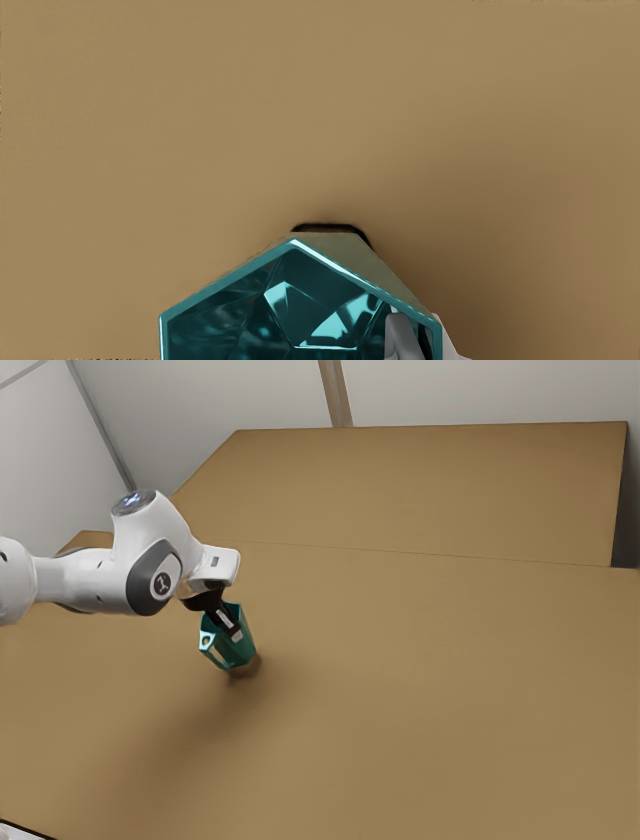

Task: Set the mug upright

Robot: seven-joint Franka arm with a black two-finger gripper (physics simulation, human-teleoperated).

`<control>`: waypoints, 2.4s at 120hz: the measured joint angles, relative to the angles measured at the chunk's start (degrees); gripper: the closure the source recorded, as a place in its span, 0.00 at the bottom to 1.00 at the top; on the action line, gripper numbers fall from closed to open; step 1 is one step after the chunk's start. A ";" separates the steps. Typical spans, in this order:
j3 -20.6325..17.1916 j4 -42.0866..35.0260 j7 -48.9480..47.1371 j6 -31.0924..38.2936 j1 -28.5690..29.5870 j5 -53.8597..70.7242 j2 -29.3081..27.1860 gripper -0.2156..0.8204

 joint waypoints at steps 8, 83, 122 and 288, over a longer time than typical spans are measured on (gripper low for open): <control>-0.02 -0.03 -1.69 0.23 0.05 0.00 0.11 0.97; -2.36 0.16 -11.87 1.39 -0.03 -0.23 0.82 0.97; -4.04 1.54 -15.06 1.52 -0.35 -0.40 2.35 0.97; -7.92 1.77 -23.58 -10.36 -0.55 -0.16 1.25 0.50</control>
